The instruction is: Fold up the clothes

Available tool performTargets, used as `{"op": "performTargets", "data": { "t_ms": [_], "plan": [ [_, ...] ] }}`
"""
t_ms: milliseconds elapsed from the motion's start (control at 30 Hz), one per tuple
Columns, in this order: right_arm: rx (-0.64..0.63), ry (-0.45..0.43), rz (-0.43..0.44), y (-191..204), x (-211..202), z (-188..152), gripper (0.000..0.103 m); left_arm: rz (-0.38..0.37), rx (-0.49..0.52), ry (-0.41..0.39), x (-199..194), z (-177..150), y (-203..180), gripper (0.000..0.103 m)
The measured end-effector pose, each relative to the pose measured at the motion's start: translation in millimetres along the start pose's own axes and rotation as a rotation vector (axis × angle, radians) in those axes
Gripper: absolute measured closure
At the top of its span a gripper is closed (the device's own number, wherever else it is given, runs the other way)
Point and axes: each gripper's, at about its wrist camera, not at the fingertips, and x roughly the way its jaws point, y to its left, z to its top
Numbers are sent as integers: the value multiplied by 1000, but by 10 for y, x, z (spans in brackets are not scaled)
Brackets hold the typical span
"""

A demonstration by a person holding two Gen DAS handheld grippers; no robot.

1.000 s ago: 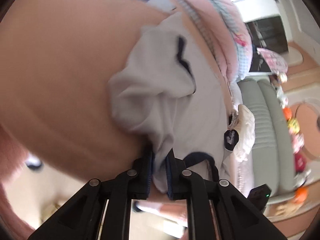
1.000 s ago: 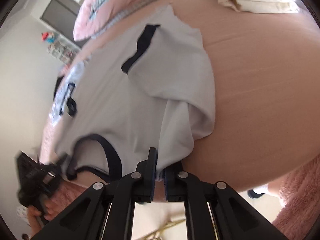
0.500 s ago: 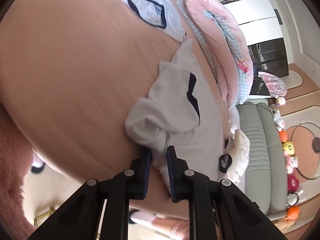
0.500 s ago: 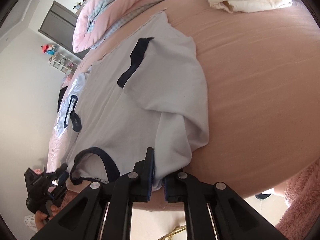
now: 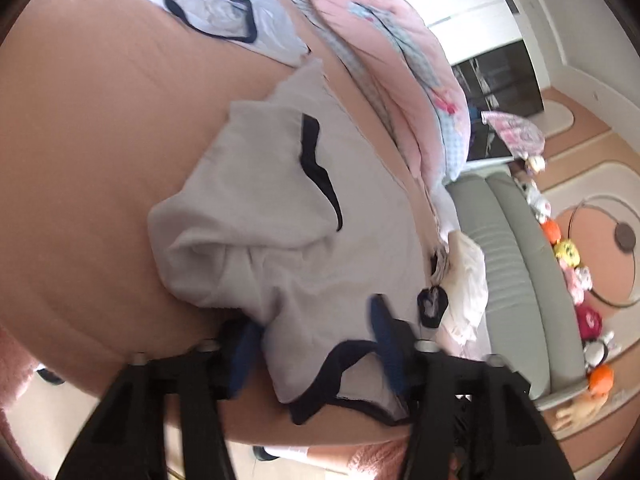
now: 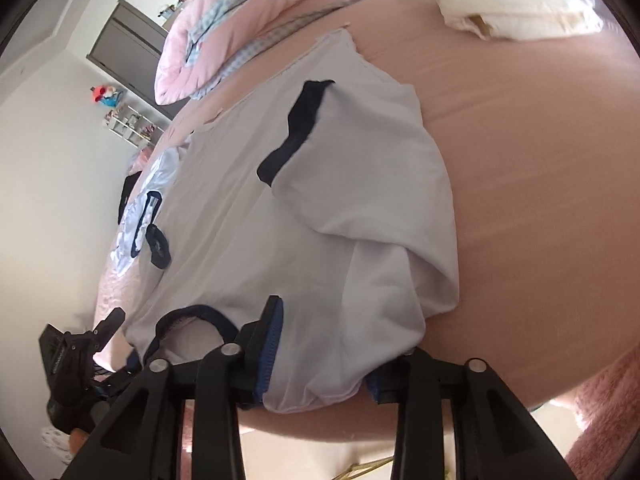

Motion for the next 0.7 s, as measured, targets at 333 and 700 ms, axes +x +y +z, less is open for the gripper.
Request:
{"op": "performTargets", "data": {
  "t_ms": [333,700],
  "plan": [
    [-20,-30,16,-30,-150,-20,98,22,13,1,-178,-27,71,98],
    [-25,107,-23,54,89,311,99,17,-138,134,151,13,193,95]
  ]
}}
